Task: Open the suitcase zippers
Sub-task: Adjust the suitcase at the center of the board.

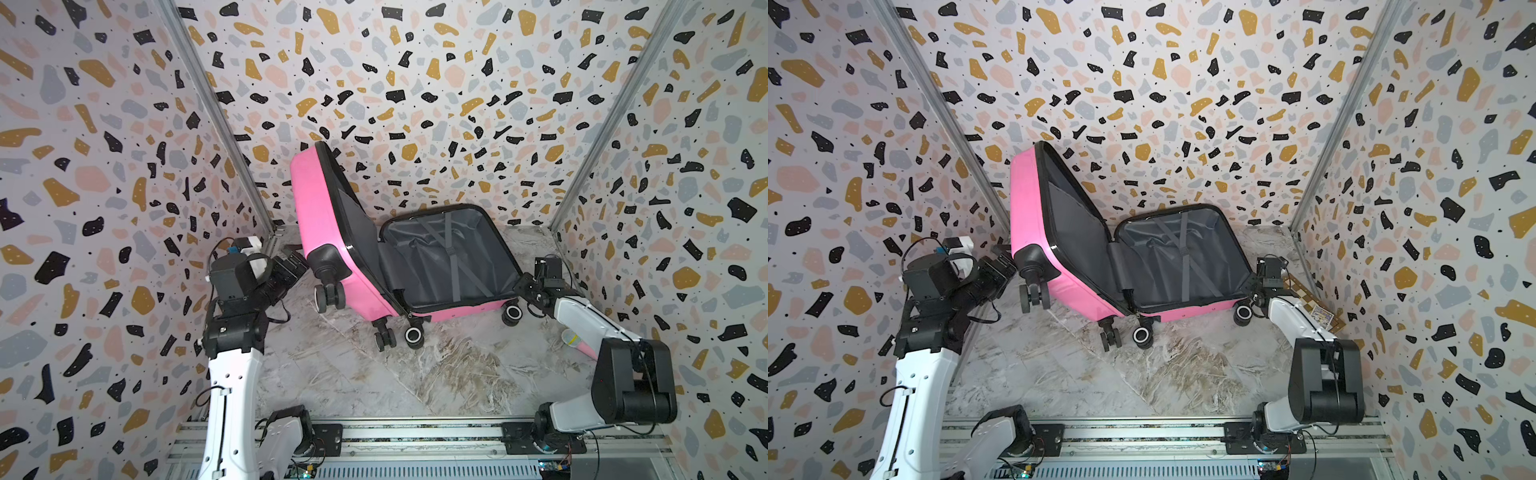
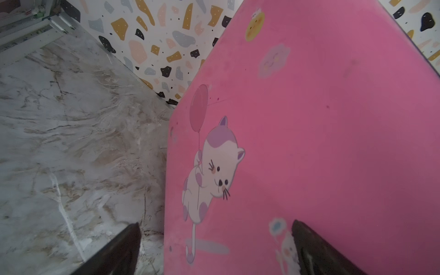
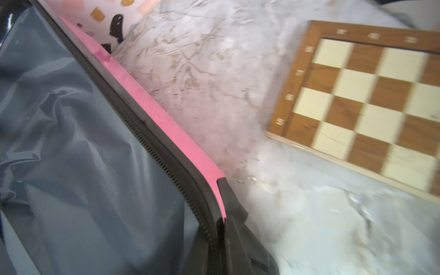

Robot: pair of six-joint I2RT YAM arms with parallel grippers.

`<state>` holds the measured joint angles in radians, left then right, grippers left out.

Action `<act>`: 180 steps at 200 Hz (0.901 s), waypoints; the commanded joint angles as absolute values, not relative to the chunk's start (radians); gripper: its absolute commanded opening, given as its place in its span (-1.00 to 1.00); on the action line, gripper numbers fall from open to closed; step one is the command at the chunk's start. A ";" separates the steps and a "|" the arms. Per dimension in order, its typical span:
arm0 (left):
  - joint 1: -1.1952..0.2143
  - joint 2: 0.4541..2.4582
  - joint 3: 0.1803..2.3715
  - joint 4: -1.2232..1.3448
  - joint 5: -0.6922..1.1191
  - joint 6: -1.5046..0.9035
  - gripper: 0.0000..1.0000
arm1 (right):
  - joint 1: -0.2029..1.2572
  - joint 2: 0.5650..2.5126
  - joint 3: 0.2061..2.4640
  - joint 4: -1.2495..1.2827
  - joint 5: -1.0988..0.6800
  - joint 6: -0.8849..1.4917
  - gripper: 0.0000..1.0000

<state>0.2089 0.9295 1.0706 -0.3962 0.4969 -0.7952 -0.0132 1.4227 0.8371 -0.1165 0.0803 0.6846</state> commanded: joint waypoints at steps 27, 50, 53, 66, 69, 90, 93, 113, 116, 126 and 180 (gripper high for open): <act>0.214 0.934 1.154 -0.359 0.523 -0.748 0.98 | -0.031 1.409 0.765 -0.248 0.043 0.642 -1.00; 0.226 0.911 1.168 -0.402 0.499 -0.726 0.98 | -0.030 1.404 0.757 -0.239 0.033 0.624 -1.00; 0.228 0.908 1.171 -0.408 0.494 -0.721 0.98 | -0.031 1.402 0.755 -0.238 0.031 0.623 -1.00; 0.234 0.899 1.190 -0.441 0.477 -0.703 0.98 | -0.030 1.396 0.746 -0.232 0.028 0.624 -1.00; 0.234 0.900 1.197 -0.453 0.475 -0.698 0.98 | -0.029 1.396 0.746 -0.230 0.028 0.625 -1.00; 0.237 0.893 1.250 -0.529 0.434 -0.656 0.98 | -0.030 1.398 0.745 -0.232 0.029 0.627 -1.00; 0.239 0.890 1.255 -0.536 0.428 -0.652 0.98 | -0.030 1.399 0.746 -0.232 0.029 0.627 -1.00; 0.239 0.883 1.297 -0.577 0.399 -0.621 0.98 | -0.030 1.402 0.744 -0.230 0.016 0.632 -1.00; 0.239 0.884 1.305 -0.591 0.396 -0.615 0.97 | -0.029 1.402 0.744 -0.229 0.013 0.633 -1.00; 0.239 0.886 1.335 -0.620 0.389 -0.598 0.98 | -0.030 1.400 0.742 -0.226 0.008 0.636 -1.00; 0.239 0.899 1.441 -0.709 0.402 -0.533 0.98 | -0.019 1.388 0.723 -0.212 -0.011 0.653 -1.00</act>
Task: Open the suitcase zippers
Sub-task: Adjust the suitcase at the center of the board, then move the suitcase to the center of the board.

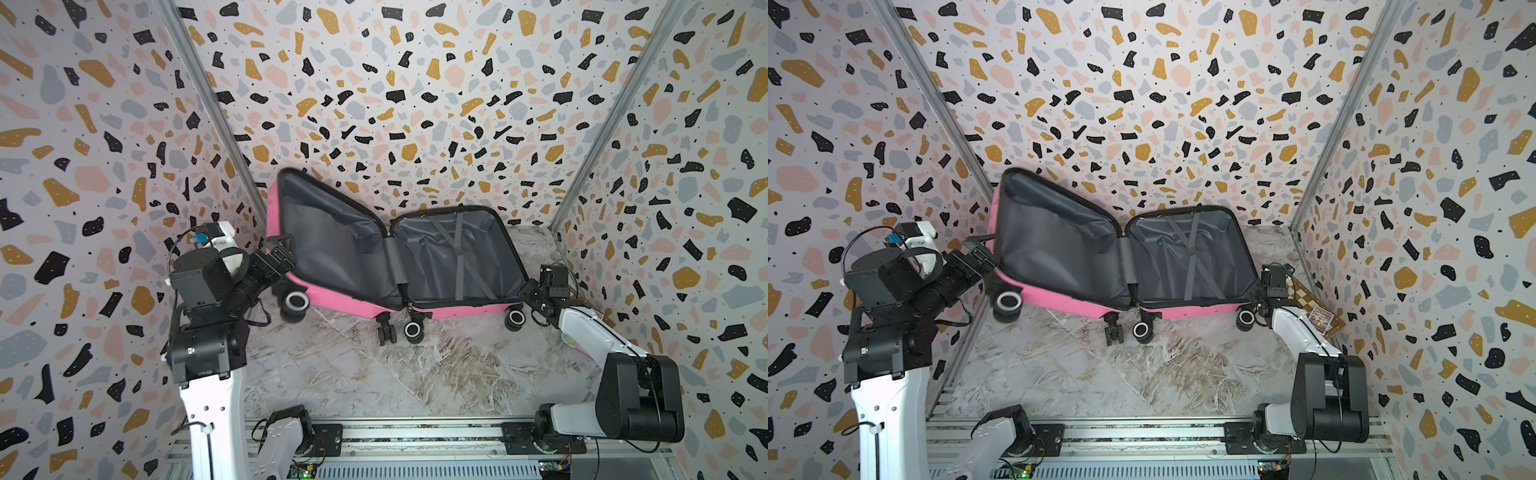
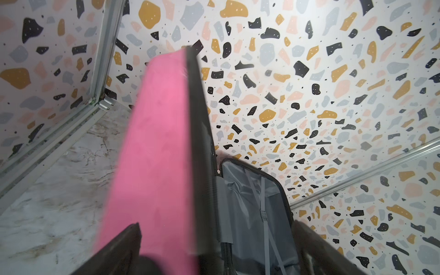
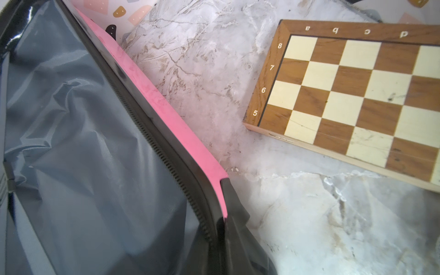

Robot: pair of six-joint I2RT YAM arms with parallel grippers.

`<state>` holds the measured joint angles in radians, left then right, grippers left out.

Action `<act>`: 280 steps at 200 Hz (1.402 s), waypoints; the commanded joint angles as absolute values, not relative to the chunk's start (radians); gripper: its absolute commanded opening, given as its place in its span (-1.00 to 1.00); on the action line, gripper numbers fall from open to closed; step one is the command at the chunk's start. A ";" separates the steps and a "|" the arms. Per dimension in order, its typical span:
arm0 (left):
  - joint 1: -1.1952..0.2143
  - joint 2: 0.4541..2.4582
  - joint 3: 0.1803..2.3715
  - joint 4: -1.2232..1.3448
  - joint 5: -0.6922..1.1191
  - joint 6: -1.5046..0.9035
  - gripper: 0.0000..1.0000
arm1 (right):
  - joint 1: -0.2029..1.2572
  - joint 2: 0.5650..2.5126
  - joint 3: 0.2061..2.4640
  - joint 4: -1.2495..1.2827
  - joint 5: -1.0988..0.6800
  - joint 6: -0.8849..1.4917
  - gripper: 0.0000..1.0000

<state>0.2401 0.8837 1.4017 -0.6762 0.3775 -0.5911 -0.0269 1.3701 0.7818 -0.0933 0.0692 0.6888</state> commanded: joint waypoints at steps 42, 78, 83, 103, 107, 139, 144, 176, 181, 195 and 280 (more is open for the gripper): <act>0.239 0.922 1.362 -0.641 0.497 -0.566 0.98 | 0.056 1.367 0.706 -0.204 -0.007 0.671 -1.00; 0.239 0.928 1.276 -0.578 0.554 -0.599 0.98 | 0.157 1.321 0.688 -0.231 0.030 0.731 -1.00; 0.239 0.928 1.263 -0.570 0.561 -0.601 0.98 | 0.172 1.307 0.681 -0.234 0.039 0.744 -1.00; 0.237 0.924 1.195 -0.527 0.591 -0.624 0.98 | 0.226 1.251 0.648 -0.254 0.081 0.814 -1.00; 0.238 0.923 1.180 -0.514 0.600 -0.632 0.98 | 0.234 1.239 0.641 -0.258 0.086 0.828 -1.00; 0.223 0.932 1.073 -0.448 0.630 -0.653 0.98 | 0.301 1.141 0.572 -0.289 0.107 0.942 -1.00; 0.218 0.935 1.061 -0.441 0.631 -0.654 0.98 | 0.316 1.121 0.560 -0.290 0.110 0.961 -1.00; 0.154 0.958 0.999 -0.405 0.608 -0.653 0.98 | 0.439 1.030 0.496 -0.308 0.128 1.081 -1.00; 0.138 0.960 0.992 -0.402 0.601 -0.652 0.98 | 0.464 1.017 0.490 -0.314 0.135 1.098 -1.00; 0.096 0.968 0.973 -0.391 0.575 -0.648 0.98 | 0.533 0.982 0.476 -0.325 0.155 1.142 -1.00; -0.141 0.981 0.870 -0.337 0.384 -0.601 0.98 | 0.689 0.933 0.526 -0.420 0.392 1.044 -0.36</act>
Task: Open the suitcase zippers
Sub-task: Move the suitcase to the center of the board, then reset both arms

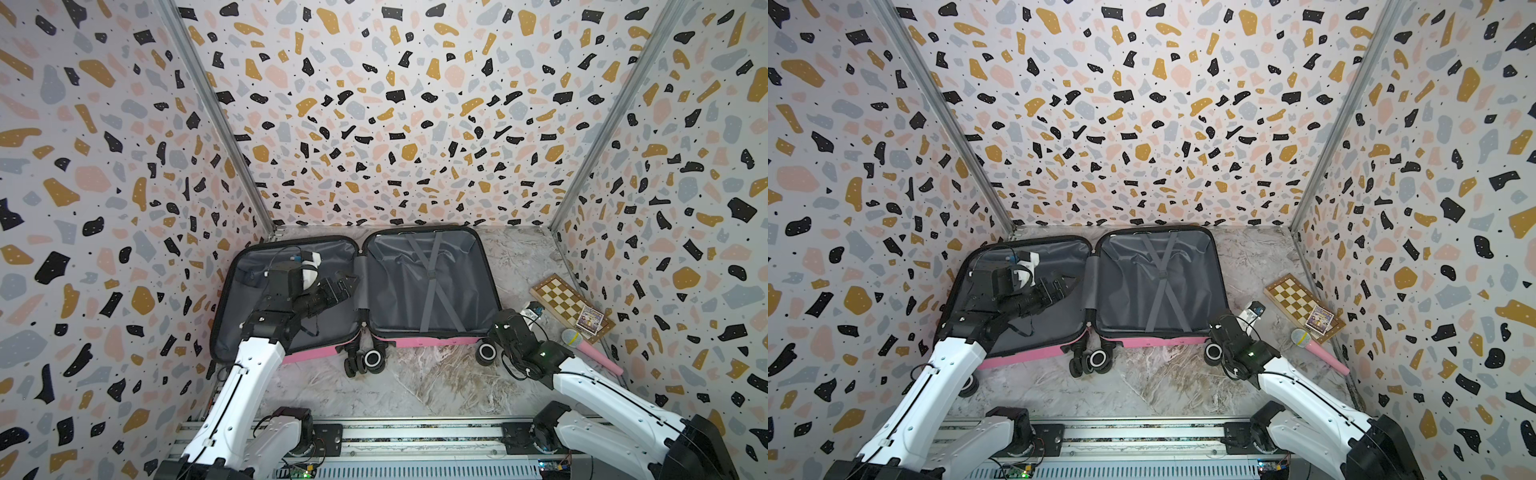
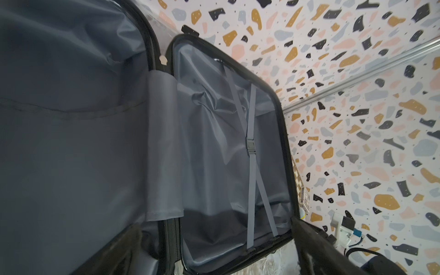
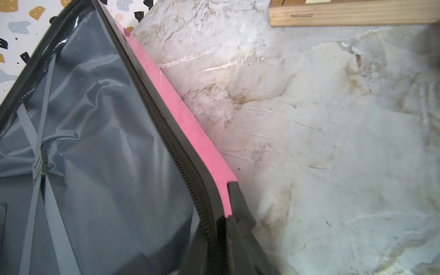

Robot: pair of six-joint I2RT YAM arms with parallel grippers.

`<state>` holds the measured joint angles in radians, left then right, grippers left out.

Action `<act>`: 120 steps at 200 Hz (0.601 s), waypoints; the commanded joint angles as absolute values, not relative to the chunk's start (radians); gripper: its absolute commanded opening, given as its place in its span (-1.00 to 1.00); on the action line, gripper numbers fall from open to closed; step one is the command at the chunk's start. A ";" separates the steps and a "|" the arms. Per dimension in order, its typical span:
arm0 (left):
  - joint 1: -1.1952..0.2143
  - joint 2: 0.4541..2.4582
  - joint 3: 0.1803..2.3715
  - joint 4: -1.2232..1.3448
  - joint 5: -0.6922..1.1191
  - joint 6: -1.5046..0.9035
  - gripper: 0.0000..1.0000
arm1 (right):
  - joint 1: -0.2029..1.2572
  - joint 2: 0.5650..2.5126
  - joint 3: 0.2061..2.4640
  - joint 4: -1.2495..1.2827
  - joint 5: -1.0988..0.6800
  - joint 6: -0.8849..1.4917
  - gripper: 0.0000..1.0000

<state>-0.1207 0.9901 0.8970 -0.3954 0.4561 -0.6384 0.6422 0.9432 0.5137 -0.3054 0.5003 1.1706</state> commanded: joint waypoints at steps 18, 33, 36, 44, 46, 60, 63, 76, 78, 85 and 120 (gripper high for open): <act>-0.154 0.940 0.843 -0.334 0.318 -0.571 0.98 | 0.688 0.891 0.531 -0.419 0.449 0.948 0.32; -0.164 0.901 0.825 -0.343 0.241 -0.538 0.98 | 0.679 0.838 0.531 -0.399 0.478 0.849 0.68; -0.164 0.895 0.822 -0.344 0.222 -0.529 0.98 | 0.675 0.827 0.529 -0.391 0.481 0.826 0.74; -0.167 0.876 0.815 -0.354 0.176 -0.516 0.98 | 0.661 0.795 0.524 -0.362 0.478 0.756 0.92; -0.167 0.872 0.813 -0.354 0.167 -0.513 0.98 | 0.656 0.787 0.522 -0.352 0.475 0.738 0.95; -0.167 0.850 0.793 -0.334 0.111 -0.505 0.98 | 0.598 0.737 0.512 -0.294 0.433 0.619 1.00; -0.167 0.847 0.790 -0.330 0.093 -0.505 0.98 | 0.580 0.729 0.512 -0.283 0.419 0.596 1.00; -0.167 0.844 0.769 -0.297 0.043 -0.489 0.98 | 0.490 0.699 0.504 -0.230 0.337 0.502 1.00; -0.167 0.845 0.765 -0.291 0.034 -0.485 0.98 | 0.474 0.695 0.502 -0.219 0.318 0.486 1.00; -0.167 0.851 0.749 -0.264 0.009 -0.474 0.98 | 0.420 0.684 0.494 -0.179 0.255 0.440 1.00; -0.167 0.935 0.702 -0.134 -0.096 -0.388 0.98 | 0.168 0.741 0.472 -0.026 0.044 0.348 1.00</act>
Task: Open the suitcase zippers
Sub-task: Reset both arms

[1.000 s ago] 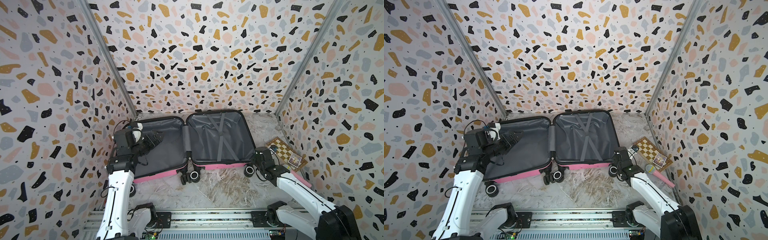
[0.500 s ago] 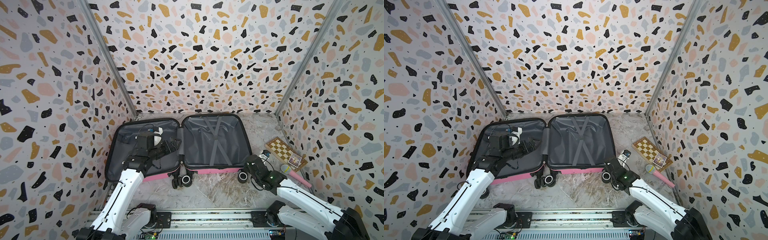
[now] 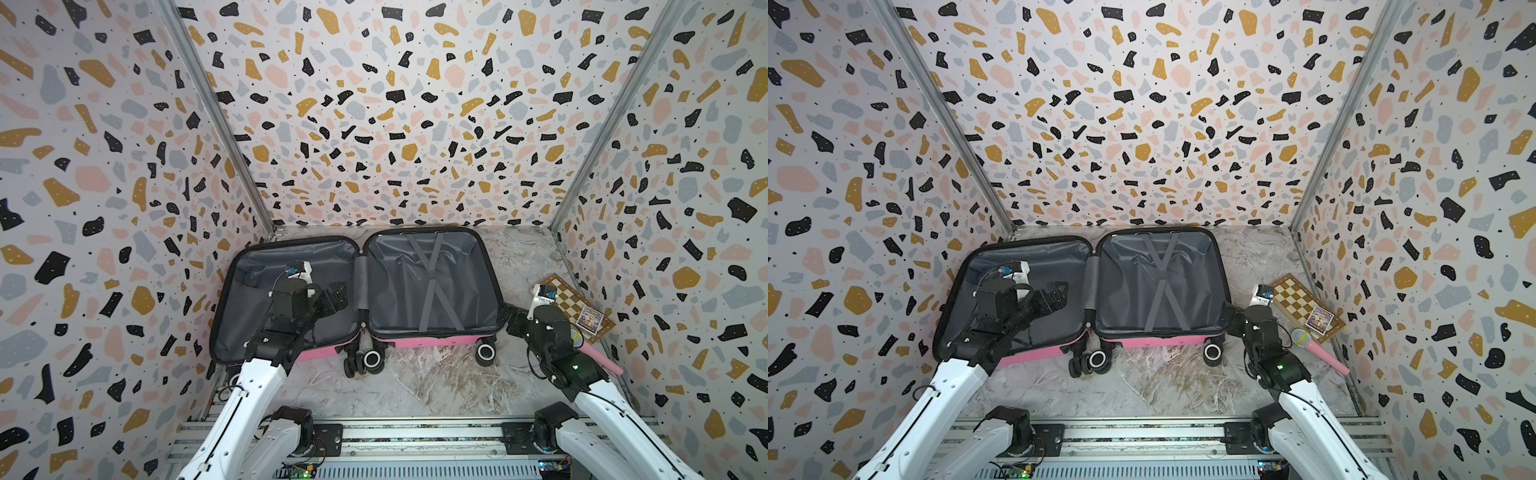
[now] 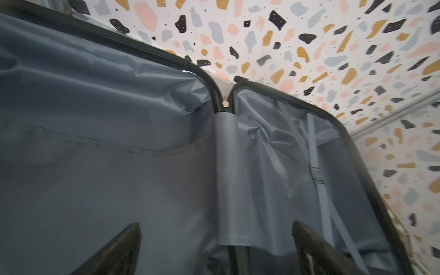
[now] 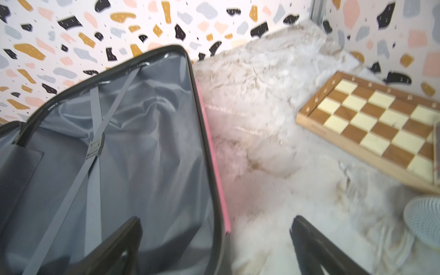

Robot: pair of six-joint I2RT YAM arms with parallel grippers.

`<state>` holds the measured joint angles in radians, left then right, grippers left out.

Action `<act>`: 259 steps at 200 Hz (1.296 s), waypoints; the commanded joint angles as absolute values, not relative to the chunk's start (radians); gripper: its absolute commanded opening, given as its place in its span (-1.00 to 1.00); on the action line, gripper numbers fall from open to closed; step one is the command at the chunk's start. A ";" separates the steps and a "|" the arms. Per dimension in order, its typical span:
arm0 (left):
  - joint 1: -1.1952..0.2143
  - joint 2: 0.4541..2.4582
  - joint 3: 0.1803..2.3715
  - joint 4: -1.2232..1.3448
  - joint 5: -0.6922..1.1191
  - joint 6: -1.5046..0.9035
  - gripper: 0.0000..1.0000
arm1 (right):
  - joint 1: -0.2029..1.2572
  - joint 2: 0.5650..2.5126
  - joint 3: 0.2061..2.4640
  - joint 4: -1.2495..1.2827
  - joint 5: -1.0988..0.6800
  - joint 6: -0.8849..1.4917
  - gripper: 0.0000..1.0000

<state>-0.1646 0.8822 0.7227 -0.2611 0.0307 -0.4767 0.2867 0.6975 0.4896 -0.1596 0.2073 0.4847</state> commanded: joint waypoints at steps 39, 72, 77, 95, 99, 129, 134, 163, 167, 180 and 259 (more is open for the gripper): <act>-0.166 0.988 0.679 -0.083 -0.350 -0.311 0.98 | -0.019 0.863 0.385 0.257 -0.071 0.332 1.00; -0.158 1.027 0.568 0.111 -0.419 -0.174 0.97 | -0.044 0.939 0.271 0.566 -0.003 0.321 1.00; -0.157 1.035 0.540 0.150 -0.416 -0.167 0.98 | -0.044 0.949 0.253 0.612 0.007 0.319 1.00; -0.152 1.065 0.439 0.324 -0.362 -0.095 0.98 | -0.043 1.012 0.214 0.747 0.055 0.322 1.00; -0.151 1.075 0.419 0.361 -0.362 -0.090 0.98 | -0.040 1.033 0.213 0.764 0.069 0.317 1.00; -0.146 1.237 0.357 0.582 -0.358 -0.042 0.98 | -0.011 1.166 0.210 0.865 0.139 0.266 1.00; -0.146 1.260 0.383 0.552 -0.366 -0.042 0.98 | -0.001 1.178 0.202 0.884 0.157 0.252 1.00; -0.144 1.350 0.462 0.526 -0.378 -0.027 0.97 | 0.030 1.246 0.202 0.945 0.202 0.193 1.00; -0.142 1.353 0.469 0.516 -0.384 -0.024 0.98 | 0.038 1.253 0.199 0.968 0.214 0.174 1.00; -0.136 1.370 0.448 0.597 -0.391 -0.011 0.98 | 0.052 1.266 0.190 1.026 0.227 0.131 1.00; -0.081 1.442 0.247 1.020 -0.243 -0.010 0.98 | 0.091 1.480 0.085 1.484 0.131 0.004 1.00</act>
